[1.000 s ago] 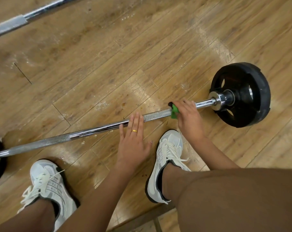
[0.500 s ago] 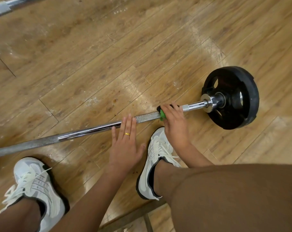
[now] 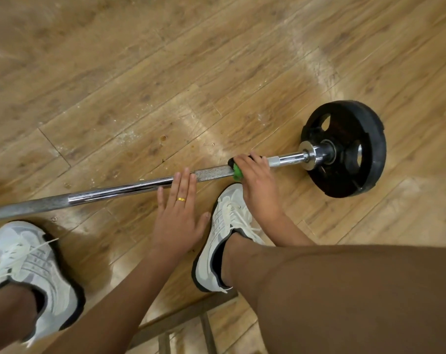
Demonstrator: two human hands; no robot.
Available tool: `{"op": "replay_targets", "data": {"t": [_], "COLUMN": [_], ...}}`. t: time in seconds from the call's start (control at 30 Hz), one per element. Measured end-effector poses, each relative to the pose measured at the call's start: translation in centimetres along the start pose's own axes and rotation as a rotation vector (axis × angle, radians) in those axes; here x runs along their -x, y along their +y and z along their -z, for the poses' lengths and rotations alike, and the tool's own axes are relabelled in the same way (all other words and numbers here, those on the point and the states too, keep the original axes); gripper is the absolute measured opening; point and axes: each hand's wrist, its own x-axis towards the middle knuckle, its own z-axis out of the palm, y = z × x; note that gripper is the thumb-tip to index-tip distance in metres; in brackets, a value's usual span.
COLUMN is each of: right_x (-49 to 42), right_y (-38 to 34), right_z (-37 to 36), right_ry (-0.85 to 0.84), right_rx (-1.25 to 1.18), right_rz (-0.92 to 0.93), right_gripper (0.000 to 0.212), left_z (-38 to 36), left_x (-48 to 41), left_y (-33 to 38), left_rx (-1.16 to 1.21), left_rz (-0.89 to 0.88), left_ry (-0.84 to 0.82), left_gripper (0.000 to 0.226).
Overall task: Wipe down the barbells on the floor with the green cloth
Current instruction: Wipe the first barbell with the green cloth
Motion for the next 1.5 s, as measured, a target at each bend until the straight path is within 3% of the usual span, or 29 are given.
{"op": "replay_targets", "data": {"t": [0.2, 0.4, 0.57, 0.73, 1.03, 1.13, 1.3, 1.43, 1.5], "right_x": [1.1, 1.6, 2.0, 1.9, -0.1, -1.3, -2.1, -2.8, -3.9], "right_y": [0.6, -1.3, -1.4, -1.6, -2.6, -2.1, -1.6, -3.4, -2.3], "right_z": [0.8, -0.6, -0.8, -1.3, -2.0, -1.6, -0.8, -1.0, 0.0], "right_ry": [0.084, -0.033, 0.029, -0.024, -0.083, -0.094, -0.009, -0.094, -0.106], "right_rx": [-0.012, -0.029, -0.035, -0.009, 0.012, 0.009, -0.037, -0.027, -0.032], "right_rz": [-0.233, 0.007, -0.072, 0.11, 0.26, 0.248, 0.048, 0.173, 0.14], "right_gripper": [0.051, 0.052, 0.047, 0.045, 0.045, 0.045, 0.034, 0.045, 0.046], "left_z": [-0.7, -1.2, -1.2, -1.4, -1.5, -0.9, 0.3, 0.9, 1.1], "left_x": [0.8, 2.0, 2.6, 2.7, 1.6, 0.8, -0.8, -2.2, -2.9], "left_y": [0.1, 0.7, 0.4, 0.1, -0.4, -0.8, -1.0, -1.0, -1.3], "left_rx": [-0.014, 0.011, -0.005, -0.026, 0.004, -0.011, 0.007, -0.015, -0.019], "left_rz": [-0.003, 0.009, -0.017, -0.039, -0.033, -0.044, -0.013, 0.019, 0.014], "left_ry": [0.037, 0.035, 0.017, 0.016, 0.031, 0.031, 0.004, -0.005, -0.007], "left_gripper": [0.089, 0.089, 0.086, 0.085, 0.084, 0.084, 0.083, 0.084, 0.084]}}
